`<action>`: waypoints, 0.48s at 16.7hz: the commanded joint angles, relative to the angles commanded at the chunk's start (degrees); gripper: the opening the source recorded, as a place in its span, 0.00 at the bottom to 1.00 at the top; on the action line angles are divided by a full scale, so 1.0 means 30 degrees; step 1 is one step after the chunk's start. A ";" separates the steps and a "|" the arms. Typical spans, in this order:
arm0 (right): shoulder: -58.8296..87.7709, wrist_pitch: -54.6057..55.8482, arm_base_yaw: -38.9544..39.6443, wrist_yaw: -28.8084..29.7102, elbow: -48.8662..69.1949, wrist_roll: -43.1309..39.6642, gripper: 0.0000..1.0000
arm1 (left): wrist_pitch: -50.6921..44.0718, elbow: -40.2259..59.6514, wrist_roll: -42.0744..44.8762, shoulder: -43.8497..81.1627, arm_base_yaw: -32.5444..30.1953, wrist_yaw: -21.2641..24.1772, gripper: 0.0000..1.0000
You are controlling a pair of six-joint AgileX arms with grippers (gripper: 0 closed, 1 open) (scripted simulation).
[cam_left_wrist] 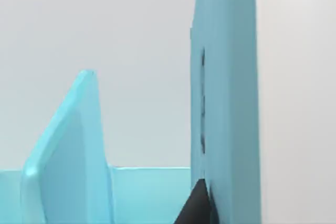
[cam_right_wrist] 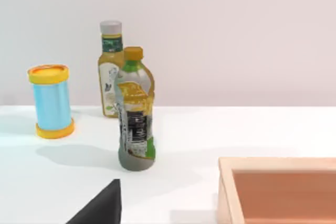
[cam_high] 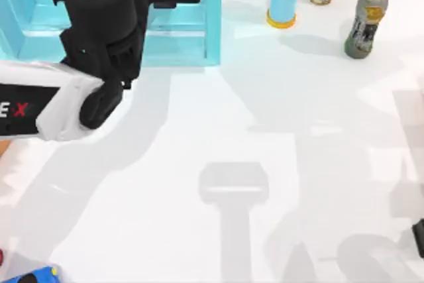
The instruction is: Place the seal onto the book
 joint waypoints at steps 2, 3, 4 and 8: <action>0.0000 0.0000 0.0000 0.0000 0.0000 0.0000 1.00 | -0.1563 -0.1472 0.0002 -0.3194 -0.0703 -0.0700 0.00; 0.0000 0.0000 0.0000 0.0000 0.0000 0.0000 1.00 | -0.2277 -0.2143 0.0000 -0.4582 -0.1033 -0.1024 0.00; 0.0000 0.0000 0.0000 0.0000 0.0000 0.0000 1.00 | -0.2929 -0.2757 -0.0002 -0.5791 -0.1341 -0.1325 0.00; 0.0000 0.0000 0.0000 0.0000 0.0000 0.0000 1.00 | -0.4542 -0.4266 -0.0015 -0.8541 -0.2172 -0.2105 0.00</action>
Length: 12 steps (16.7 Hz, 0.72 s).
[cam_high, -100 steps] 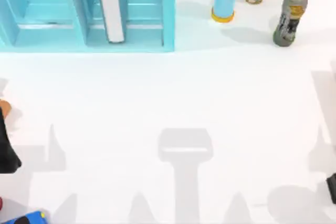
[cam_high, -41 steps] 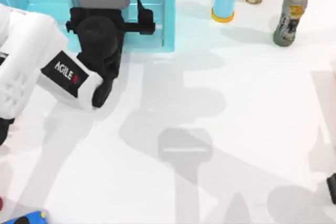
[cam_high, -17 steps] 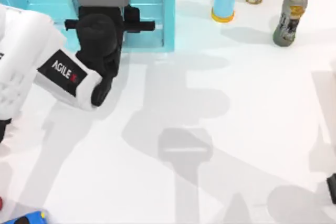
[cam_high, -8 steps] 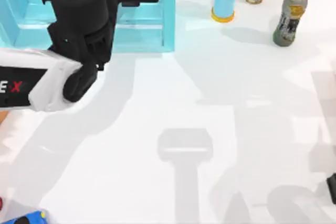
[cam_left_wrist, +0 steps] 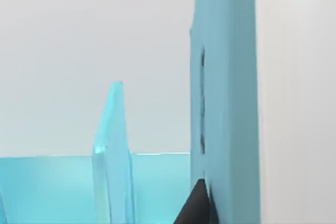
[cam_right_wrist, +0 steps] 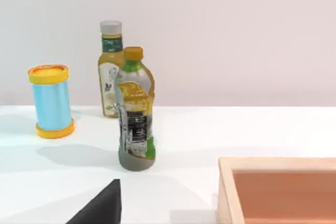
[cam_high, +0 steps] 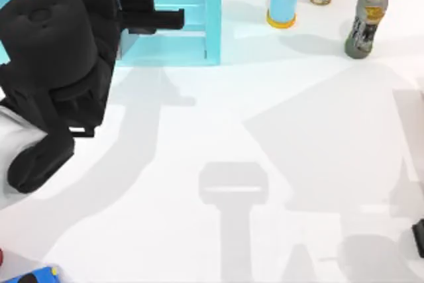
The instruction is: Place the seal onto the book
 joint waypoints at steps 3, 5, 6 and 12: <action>0.0000 0.0000 0.0000 0.0000 0.0000 0.0000 1.00 | -0.0123 -0.0115 -0.0001 -0.0201 -0.0064 -0.0067 0.00; 0.0000 0.0000 0.0000 0.0000 0.0000 0.0000 1.00 | -0.0096 -0.0108 0.0032 -0.0070 0.0034 -0.0049 0.00; 0.0000 0.0000 0.0000 0.0000 0.0000 0.0000 1.00 | -0.0096 -0.0108 0.0032 -0.0070 0.0034 -0.0049 0.00; 0.0000 0.0000 0.0000 0.0000 0.0000 0.0000 1.00 | -0.1575 0.0760 -0.3727 0.0978 -0.0868 -0.1064 0.00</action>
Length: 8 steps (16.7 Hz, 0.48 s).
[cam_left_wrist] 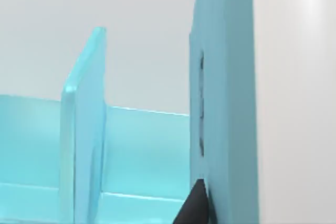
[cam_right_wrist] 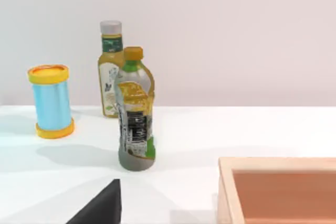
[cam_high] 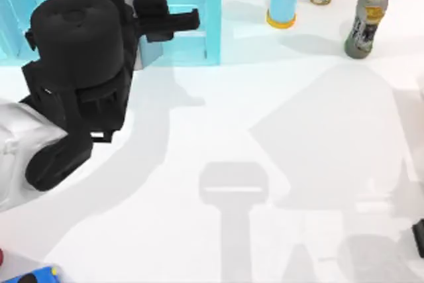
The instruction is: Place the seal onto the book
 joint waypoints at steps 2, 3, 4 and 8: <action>0.0000 0.0000 0.0000 0.0000 0.0000 0.0000 1.00 | -0.1006 0.0592 -0.2544 0.0720 -0.0610 -0.0695 0.00; 0.0000 0.0000 0.0000 0.0000 0.0000 0.0000 1.00 | -0.1595 0.0940 -0.4039 0.1145 -0.0969 -0.1105 0.00; 0.0000 0.0000 0.0000 0.0000 0.0000 0.0000 1.00 | -0.2225 0.1312 -0.5639 0.1599 -0.1352 -0.1542 0.00; 0.0000 0.0000 0.0000 0.0000 0.0000 0.0000 1.00 | -0.5081 0.3004 -1.2948 0.3674 -0.3098 -0.3532 0.00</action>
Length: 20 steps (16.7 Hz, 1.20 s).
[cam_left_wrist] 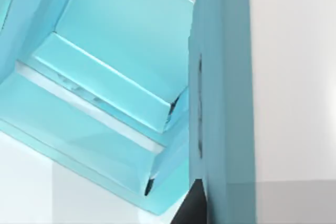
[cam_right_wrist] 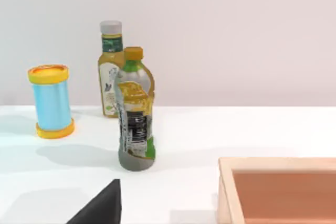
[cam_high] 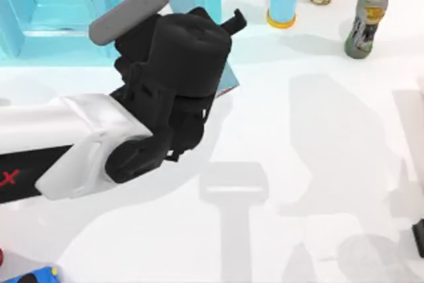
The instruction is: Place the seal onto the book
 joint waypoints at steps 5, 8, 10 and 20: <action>0.0000 0.0000 0.0000 0.0000 0.0000 0.0000 1.00 | -0.4000 0.2366 -1.0342 0.2917 -0.2453 -0.2787 0.00; 0.0000 0.0000 0.0000 0.0000 0.0000 0.0000 1.00 | -0.6405 0.3780 -1.6597 0.4673 -0.3919 -0.4462 0.00; 0.0000 0.0000 0.0000 0.0000 0.0000 0.0000 1.00 | -0.7930 0.4676 -2.0567 0.5791 -0.4846 -0.5525 0.00; 0.0000 0.0000 0.0000 0.0000 0.0000 0.0000 1.00 | -1.3236 0.7822 -3.4395 0.9732 -0.8099 -0.9239 0.00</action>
